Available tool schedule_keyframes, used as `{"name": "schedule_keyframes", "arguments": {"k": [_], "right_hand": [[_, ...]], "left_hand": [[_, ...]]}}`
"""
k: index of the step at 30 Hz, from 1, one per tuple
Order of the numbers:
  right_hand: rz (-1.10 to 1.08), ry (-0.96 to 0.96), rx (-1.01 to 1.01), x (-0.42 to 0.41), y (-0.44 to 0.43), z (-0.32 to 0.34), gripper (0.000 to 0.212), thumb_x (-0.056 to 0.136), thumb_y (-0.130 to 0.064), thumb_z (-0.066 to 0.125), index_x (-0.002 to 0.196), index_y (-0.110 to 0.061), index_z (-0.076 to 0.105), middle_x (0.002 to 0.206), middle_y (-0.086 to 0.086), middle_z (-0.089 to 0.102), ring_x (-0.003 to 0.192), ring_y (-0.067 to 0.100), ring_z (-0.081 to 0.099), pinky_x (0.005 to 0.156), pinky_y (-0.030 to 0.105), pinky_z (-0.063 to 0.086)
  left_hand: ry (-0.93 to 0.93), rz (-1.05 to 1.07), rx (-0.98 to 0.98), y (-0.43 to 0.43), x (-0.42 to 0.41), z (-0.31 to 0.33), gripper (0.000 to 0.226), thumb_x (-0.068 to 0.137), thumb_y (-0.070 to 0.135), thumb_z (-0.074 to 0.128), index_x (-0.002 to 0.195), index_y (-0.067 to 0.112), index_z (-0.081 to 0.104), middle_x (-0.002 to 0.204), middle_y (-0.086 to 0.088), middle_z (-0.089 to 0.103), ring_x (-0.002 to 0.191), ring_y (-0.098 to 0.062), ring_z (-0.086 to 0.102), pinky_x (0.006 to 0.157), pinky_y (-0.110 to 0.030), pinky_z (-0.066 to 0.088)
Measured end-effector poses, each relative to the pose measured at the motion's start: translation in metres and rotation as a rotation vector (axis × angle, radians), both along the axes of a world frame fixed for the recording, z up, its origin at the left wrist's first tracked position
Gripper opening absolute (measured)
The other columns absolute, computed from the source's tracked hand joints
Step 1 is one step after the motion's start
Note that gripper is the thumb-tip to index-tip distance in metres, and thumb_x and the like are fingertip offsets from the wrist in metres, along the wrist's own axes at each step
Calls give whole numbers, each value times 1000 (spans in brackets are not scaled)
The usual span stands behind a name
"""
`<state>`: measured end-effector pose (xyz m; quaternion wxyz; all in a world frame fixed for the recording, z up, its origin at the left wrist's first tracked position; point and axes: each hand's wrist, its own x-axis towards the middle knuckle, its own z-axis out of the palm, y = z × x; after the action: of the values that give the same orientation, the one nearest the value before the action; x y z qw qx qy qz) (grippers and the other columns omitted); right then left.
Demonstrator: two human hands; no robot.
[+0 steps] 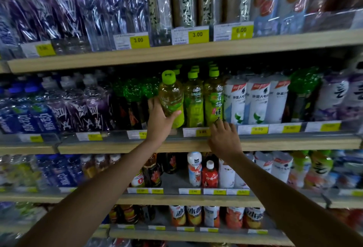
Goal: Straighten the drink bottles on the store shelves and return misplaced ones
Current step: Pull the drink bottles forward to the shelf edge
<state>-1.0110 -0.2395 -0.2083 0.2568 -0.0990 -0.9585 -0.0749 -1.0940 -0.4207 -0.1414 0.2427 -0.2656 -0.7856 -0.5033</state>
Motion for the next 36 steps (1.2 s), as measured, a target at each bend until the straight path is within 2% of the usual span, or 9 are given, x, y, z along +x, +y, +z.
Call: {"name": "schedule_keyframes", "arguments": {"k": [5, 8, 10, 14, 18, 23, 27, 31, 36], "right_hand": [[71, 42, -13, -1, 9, -2, 37, 91, -32, 51, 121, -9, 52, 121, 13, 53, 110, 29, 49, 99, 41, 34], [66, 107, 11, 2, 8, -1, 39, 75, -32, 75, 102, -6, 65, 100, 14, 63, 90, 29, 61, 84, 40, 48], [75, 161, 26, 3, 9, -2, 42, 67, -34, 81, 95, -7, 67, 92, 13, 65, 81, 29, 63, 78, 38, 51], [89, 202, 48, 3, 14, -4, 43, 68, -38, 79, 98, -8, 67, 92, 11, 65, 80, 27, 62, 77, 36, 51], [94, 200, 13, 2, 15, -5, 44, 70, -35, 78, 102, -7, 67, 96, 11, 65, 84, 27, 62, 80, 38, 50], [121, 216, -15, 2, 15, -9, 44, 68, -27, 80, 102, -5, 65, 94, 13, 63, 83, 29, 61, 80, 40, 49], [108, 199, -27, 0, 12, -9, 43, 69, -26, 79, 103, -5, 64, 95, 13, 63, 85, 30, 60, 82, 41, 48], [92, 177, -42, -1, 9, -9, 41, 75, -25, 74, 108, -4, 63, 100, 15, 62, 90, 31, 60, 85, 42, 46], [72, 123, -48, -1, 9, -9, 40, 84, -26, 64, 116, -4, 58, 108, 16, 60, 99, 32, 55, 92, 43, 41]], "left_hand": [[-14, 9, -85, 21, -9, 0, 65, 81, 31, 71, 135, 12, 39, 133, -9, 40, 126, -22, 40, 98, -25, 34], [-73, 71, -75, 28, -14, -6, 66, 82, 32, 70, 135, 10, 39, 135, -11, 39, 129, -27, 38, 106, -38, 35], [-110, 132, -51, 31, -15, -12, 63, 82, 32, 70, 132, 8, 40, 134, -13, 40, 125, -29, 41, 97, -35, 38], [-162, 140, 32, 34, -13, -19, 62, 82, 27, 72, 129, 7, 37, 125, -13, 50, 112, -31, 52, 80, -31, 41], [-180, 147, 14, 38, -14, -16, 61, 83, 29, 71, 128, 9, 35, 128, -13, 48, 113, -32, 51, 84, -36, 44], [-218, 247, -59, 45, -11, -20, 55, 91, 28, 59, 133, 3, 34, 134, -15, 39, 116, -33, 47, 82, -36, 39], [-208, 280, -91, 41, -12, -27, 36, 93, 21, 55, 117, -3, 42, 123, -20, 42, 107, -36, 48, 79, -35, 37], [-189, 279, -70, 37, -15, -29, 34, 90, 21, 59, 108, -3, 43, 116, -20, 45, 103, -34, 49, 73, -30, 33], [-176, 263, -75, 35, -16, -31, 36, 89, 23, 60, 109, -2, 43, 116, -19, 45, 103, -33, 50, 71, -32, 36]]}}
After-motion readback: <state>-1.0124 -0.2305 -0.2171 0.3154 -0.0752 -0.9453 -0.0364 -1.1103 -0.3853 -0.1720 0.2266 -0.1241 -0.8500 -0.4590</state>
